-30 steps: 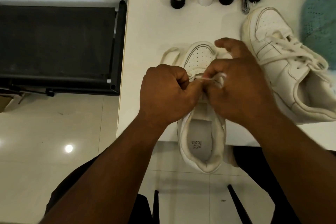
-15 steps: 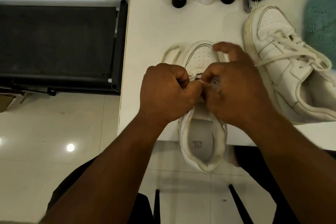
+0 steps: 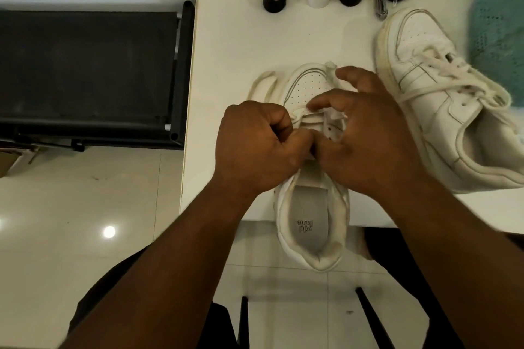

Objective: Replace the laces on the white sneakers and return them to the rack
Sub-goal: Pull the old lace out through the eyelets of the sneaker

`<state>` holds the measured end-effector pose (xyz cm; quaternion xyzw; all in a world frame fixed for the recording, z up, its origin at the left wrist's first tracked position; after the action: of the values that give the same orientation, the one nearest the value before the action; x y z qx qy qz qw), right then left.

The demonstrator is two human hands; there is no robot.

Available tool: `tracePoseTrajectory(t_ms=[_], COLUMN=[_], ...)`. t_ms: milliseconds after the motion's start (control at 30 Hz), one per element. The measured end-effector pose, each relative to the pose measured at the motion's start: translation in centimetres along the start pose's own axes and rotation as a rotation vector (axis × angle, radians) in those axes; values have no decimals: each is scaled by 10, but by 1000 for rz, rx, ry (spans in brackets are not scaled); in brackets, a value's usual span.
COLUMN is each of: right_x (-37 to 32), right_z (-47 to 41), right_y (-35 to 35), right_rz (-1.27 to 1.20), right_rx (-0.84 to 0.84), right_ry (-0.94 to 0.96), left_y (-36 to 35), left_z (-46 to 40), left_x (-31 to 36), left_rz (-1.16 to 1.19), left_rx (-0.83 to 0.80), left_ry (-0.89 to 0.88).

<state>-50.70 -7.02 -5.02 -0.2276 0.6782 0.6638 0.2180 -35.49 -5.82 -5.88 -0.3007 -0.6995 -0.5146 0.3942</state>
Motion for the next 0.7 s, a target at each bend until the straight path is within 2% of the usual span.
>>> tracePoseTrajectory(t_ms=[133, 500, 600, 700], right_x=[7, 17, 20, 20], right_z=[-8, -12, -13, -13], right_y=[15, 16, 15, 15], right_rz=[10, -42, -65, -84], right_rx=[94, 94, 101, 99], right_ry=[-23, -96, -100, -90], left_y=[7, 1, 10, 31], left_z=[-8, -13, -17, -25], left_x=[-3, -22, -25, -37], left_rz=[104, -163, -235, -304], left_rx=[4, -117, -28, 114], left_ry=[15, -24, -11, 98])
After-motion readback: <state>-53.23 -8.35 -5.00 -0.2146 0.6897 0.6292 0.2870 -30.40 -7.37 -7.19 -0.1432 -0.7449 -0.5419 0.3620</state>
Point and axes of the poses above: each hand's wrist, its own z-axis away from the middle knuckle, its own y-axis out of the back of the hand, x = y × z, the point moved 8 cm from there along -z, towards the middle knuckle, and after that the axes turned 14 degrees about x, right-handed, at the moved point
